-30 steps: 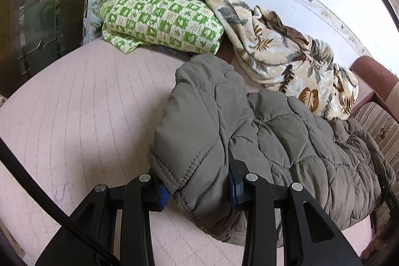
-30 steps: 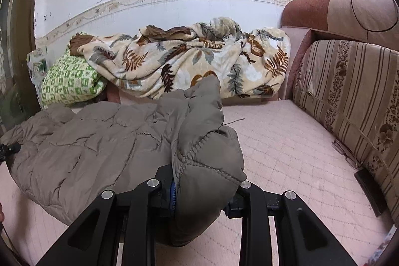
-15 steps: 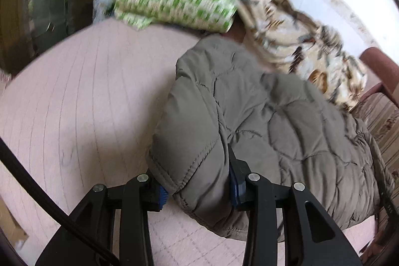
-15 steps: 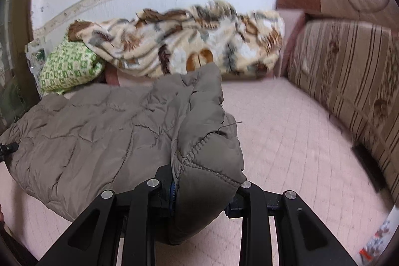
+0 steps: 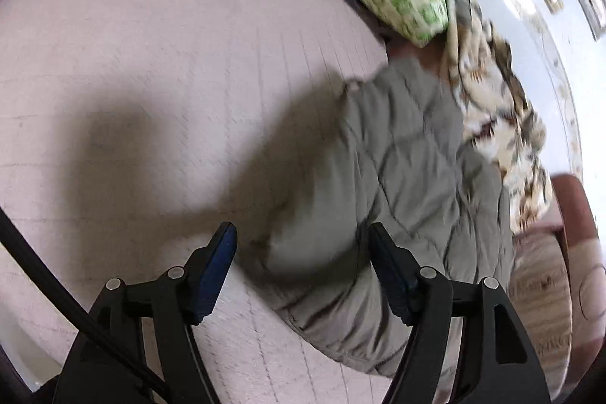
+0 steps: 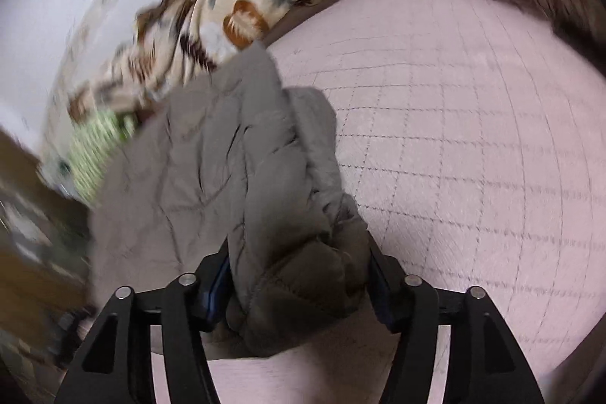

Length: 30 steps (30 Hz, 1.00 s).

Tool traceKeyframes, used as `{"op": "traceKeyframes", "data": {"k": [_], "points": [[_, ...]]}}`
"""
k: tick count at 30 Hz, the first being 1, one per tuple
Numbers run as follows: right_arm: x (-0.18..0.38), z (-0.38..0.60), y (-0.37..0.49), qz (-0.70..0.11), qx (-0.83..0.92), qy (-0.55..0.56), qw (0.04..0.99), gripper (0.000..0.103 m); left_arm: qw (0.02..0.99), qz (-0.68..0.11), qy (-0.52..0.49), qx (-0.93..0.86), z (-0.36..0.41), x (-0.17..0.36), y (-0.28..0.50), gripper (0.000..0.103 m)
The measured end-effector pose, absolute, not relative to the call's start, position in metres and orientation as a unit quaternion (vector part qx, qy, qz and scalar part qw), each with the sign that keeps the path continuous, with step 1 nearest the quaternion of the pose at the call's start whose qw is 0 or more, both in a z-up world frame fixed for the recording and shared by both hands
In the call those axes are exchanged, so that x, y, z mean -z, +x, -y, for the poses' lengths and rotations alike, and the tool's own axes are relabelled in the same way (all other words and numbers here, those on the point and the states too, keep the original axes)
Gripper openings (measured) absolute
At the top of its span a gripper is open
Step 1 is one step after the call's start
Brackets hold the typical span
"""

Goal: Fold large clothes
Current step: 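Open both grippers to release the folded jacket, then press and smooth the folded jacket flat with both open grippers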

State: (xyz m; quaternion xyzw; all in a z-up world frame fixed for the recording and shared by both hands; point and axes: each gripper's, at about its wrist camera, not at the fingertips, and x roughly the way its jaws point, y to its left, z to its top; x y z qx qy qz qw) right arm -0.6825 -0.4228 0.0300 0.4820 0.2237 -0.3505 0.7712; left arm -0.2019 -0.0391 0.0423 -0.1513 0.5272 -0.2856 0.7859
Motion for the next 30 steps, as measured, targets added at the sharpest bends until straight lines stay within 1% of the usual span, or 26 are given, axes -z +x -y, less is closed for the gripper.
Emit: {"op": "traceKeyframes", "data": {"k": [4,6,8,11,14,16,18,21,25,28,30], "points": [[-0.05,0.416,-0.715,-0.18,0.413,0.468,0.76,0.068,0.833,-0.473,-0.139,0.253,0.03,-0.065,-0.205,0.071],[-0.061,0.413,-0.734,-0.144,0.443,0.461,0.756,0.068,0.868,-0.426,-0.118,0.228,0.03,-0.081,-0.214,0.071],[-0.078,0.41,-0.739,-0.125,0.468,0.42,0.768,0.068,0.891,-0.379,-0.088,0.233,0.04,-0.098,-0.227,0.071],[-0.1,0.393,-0.709,-0.143,0.47,0.325,0.808,0.068,0.91,-0.318,-0.032,0.264,0.065,-0.115,-0.258,0.071],[-0.104,0.372,-0.664,-0.175,0.438,0.265,0.841,0.068,0.911,-0.257,0.052,0.317,0.105,-0.12,-0.304,0.071],[-0.104,0.355,-0.626,-0.201,0.402,0.216,0.867,0.068,0.902,-0.235,0.094,0.349,0.13,-0.117,-0.33,0.071],[-0.104,0.336,-0.592,-0.223,0.392,0.151,0.88,0.068,0.89,-0.226,0.122,0.378,0.152,-0.11,-0.347,0.071],[-0.092,0.328,-0.561,-0.248,0.378,0.122,0.884,0.068,0.87,-0.252,0.144,0.399,0.173,-0.093,-0.356,0.071],[-0.076,0.331,-0.544,-0.265,0.361,0.142,0.883,0.068,0.858,-0.291,0.148,0.398,0.179,-0.075,-0.349,0.071],[-0.067,0.339,-0.536,-0.28,0.363,0.155,0.875,0.068,0.853,-0.306,0.149,0.395,0.175,-0.063,-0.345,0.076],[-0.06,0.344,-0.533,-0.29,0.36,0.169,0.87,0.069,0.851,-0.31,0.156,0.394,0.175,-0.058,-0.346,0.077]]}}
